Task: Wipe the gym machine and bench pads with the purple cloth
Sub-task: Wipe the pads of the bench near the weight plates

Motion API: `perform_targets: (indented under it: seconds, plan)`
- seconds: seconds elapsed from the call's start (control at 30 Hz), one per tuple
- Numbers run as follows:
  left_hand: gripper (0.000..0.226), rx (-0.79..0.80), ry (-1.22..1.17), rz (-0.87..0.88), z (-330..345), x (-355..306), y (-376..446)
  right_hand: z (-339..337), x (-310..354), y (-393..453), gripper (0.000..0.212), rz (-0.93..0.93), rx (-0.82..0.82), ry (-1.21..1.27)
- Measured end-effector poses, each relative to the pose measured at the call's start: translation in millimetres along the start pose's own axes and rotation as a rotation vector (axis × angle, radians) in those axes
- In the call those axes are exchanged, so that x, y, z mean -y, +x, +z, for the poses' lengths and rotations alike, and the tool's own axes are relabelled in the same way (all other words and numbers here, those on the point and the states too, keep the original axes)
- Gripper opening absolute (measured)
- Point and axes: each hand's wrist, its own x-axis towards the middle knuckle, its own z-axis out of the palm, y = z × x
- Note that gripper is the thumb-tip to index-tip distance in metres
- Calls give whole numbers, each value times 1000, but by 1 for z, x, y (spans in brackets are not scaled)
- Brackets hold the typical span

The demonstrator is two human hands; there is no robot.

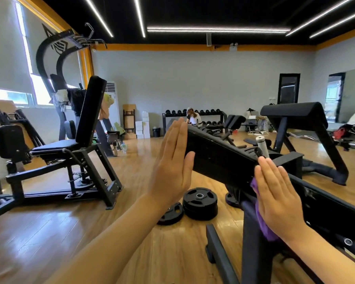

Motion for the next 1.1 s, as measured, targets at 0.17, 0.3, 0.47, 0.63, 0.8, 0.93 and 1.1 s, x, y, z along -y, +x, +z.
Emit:
perform_targets:
  seconds: [0.17, 0.3, 0.47, 0.63, 0.8, 0.93, 1.1]
  plan:
    - [55, 25, 35, -7, -2, 1, 0, 15, 41, 59, 55, 31, -144, 109]
    - [56, 24, 76, 1, -4, -1, 1, 14, 44, 75, 58, -71, -111, 78]
    - [67, 70, 179, -40, -3, -10, -1, -3, -21, -20, 61, -59, 28, -23]
    - [76, 66, 239, -72, 2, -20, 2, 1, -11, -12, 54, 67, -29, 15]
    - [76, 36, 352, -51, 2, -21, 1, 10, 30, 61, 44, 11, -135, 110]
    - [63, 58, 489, 138, 8, -29, -1, 4, -5, 15, 54, -87, -63, 37]
    - [60, 76, 504, 186, 21, -35, -2, -7, -56, -73, 75, -13, 58, -100]
